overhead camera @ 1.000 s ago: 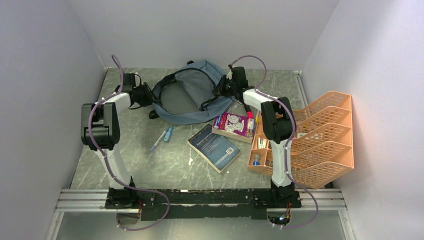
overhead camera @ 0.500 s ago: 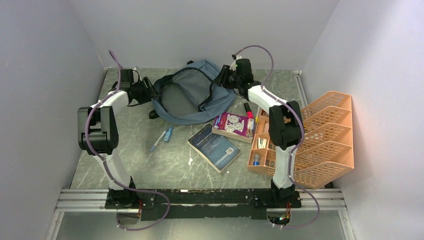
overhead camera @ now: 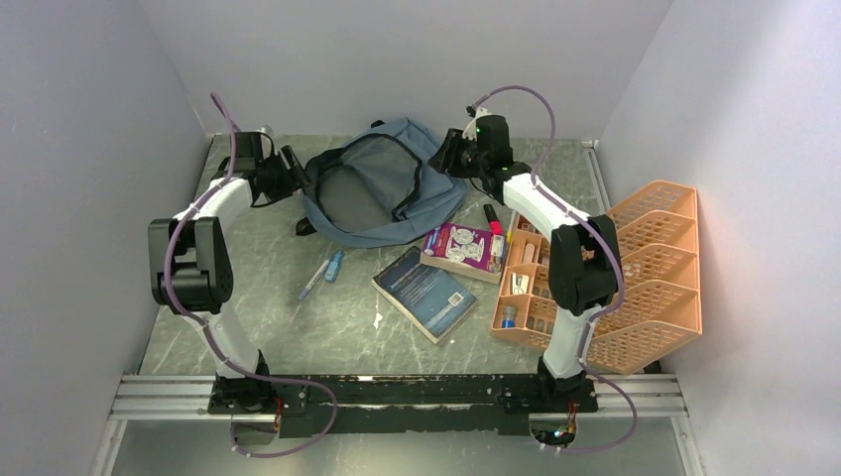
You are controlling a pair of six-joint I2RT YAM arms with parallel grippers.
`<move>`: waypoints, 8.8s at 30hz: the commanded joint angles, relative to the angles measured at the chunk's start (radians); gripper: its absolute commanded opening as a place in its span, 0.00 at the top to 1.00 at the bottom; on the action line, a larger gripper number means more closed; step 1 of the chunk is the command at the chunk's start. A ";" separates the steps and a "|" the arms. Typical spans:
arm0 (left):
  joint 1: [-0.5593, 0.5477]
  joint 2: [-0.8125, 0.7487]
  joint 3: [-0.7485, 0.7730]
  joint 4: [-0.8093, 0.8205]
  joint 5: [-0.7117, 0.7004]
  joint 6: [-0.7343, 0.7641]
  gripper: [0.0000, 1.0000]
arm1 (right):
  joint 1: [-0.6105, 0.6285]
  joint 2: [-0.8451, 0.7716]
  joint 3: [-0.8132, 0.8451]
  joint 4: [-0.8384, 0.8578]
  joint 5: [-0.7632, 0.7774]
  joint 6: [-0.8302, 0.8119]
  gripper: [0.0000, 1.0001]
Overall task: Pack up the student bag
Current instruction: Pick up the book from the center of the board, then place the book in the student bag.
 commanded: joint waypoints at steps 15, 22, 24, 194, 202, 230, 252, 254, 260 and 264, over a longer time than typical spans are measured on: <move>-0.023 -0.080 0.021 -0.011 -0.092 0.047 0.31 | 0.189 0.221 0.211 -0.075 -0.090 -0.027 0.81; -0.024 -0.072 0.022 -0.003 -0.073 0.040 0.32 | 0.172 0.250 0.177 -0.141 0.135 -0.048 0.83; -0.024 -0.071 0.022 -0.001 -0.068 0.037 0.32 | 0.152 0.258 0.146 -0.130 0.152 -0.041 0.82; -0.205 -0.512 -0.294 0.288 0.360 -0.057 0.27 | 0.381 -0.788 -0.542 -0.212 0.178 -0.597 1.00; -0.215 -0.529 -0.308 0.114 0.392 -0.293 0.22 | 0.390 -0.922 -0.762 0.058 0.126 -0.669 1.00; -0.379 -0.596 -0.668 0.093 0.301 -0.750 0.11 | 0.655 -0.751 -0.996 0.475 0.253 -0.937 1.00; -0.383 -0.643 -0.740 0.269 0.276 -0.941 0.12 | 0.700 -0.754 -1.045 0.455 0.287 -0.927 1.00; -0.383 -0.637 -0.727 0.249 0.275 -0.922 0.12 | 0.699 -0.759 -1.050 0.471 0.286 -0.921 1.00; -0.383 -0.641 -0.750 0.230 0.283 -0.905 0.12 | 0.699 -0.748 -1.031 0.498 0.286 -0.920 1.00; -0.384 -0.650 -0.772 0.248 0.281 -0.917 0.12 | 0.702 -0.733 -1.019 0.508 0.281 -0.923 1.00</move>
